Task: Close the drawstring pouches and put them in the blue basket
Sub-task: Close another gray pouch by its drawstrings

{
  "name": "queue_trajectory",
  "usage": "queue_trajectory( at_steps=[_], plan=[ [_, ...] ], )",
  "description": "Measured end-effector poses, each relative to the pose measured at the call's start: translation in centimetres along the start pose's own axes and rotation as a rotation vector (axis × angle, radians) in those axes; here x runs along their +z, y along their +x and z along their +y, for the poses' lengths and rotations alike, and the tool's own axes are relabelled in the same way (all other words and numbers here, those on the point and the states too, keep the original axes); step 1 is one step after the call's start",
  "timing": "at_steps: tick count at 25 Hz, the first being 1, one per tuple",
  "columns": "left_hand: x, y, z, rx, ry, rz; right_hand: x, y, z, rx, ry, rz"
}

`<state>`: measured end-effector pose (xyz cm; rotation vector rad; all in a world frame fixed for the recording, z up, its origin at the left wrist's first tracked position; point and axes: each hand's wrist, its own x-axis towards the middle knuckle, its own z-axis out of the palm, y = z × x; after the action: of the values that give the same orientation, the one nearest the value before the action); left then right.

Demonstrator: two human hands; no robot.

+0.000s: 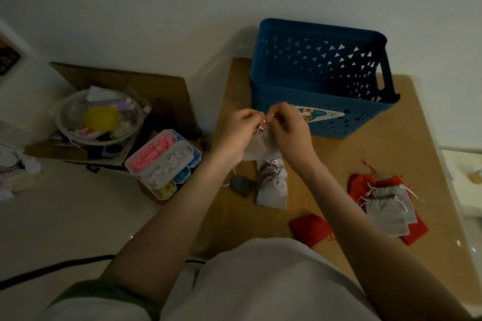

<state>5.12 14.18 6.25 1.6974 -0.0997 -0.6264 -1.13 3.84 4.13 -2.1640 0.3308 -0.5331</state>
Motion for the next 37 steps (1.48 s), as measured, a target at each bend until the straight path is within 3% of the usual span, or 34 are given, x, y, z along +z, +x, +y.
queue_trajectory(
  at_steps=[2,4,10,15,18,22,26,33,37],
  plan=[
    [-0.6,-0.1,0.4,-0.18,-0.245,-0.143,-0.7,0.5,0.8,-0.162,-0.093,-0.042],
    [-1.0,-0.1,0.5,-0.265,-0.31,-0.209,-1.3,0.8,1.0,-0.194,-0.086,-0.101],
    [-1.1,0.0,0.2,-0.293,-0.44,-0.346,-2.4,1.1,0.8,-0.223,-0.058,-0.104],
    [-0.6,0.2,0.7,-0.174,-0.419,-0.244,-2.6,0.9,-1.2,0.274,0.281,-0.239],
    [-0.1,-0.2,0.6,-0.057,-0.322,-0.174,-2.8,0.6,-1.7,0.4,0.356,-0.28],
    [0.1,-0.2,0.3,0.12,-0.128,-0.094,-3.1,0.5,-2.2,0.447,0.403,-0.263],
    [0.0,-0.2,-0.2,0.133,-0.044,-0.095,-3.2,0.5,-1.6,0.462,0.39,-0.304],
    [-1.6,-0.4,0.1,-0.014,-0.281,-0.315,-3.7,0.3,-0.8,0.417,0.615,-0.546],
    [-1.8,-0.5,0.0,0.034,-0.293,-0.322,-2.7,-0.1,-1.1,0.445,0.742,-0.454]
  ],
)
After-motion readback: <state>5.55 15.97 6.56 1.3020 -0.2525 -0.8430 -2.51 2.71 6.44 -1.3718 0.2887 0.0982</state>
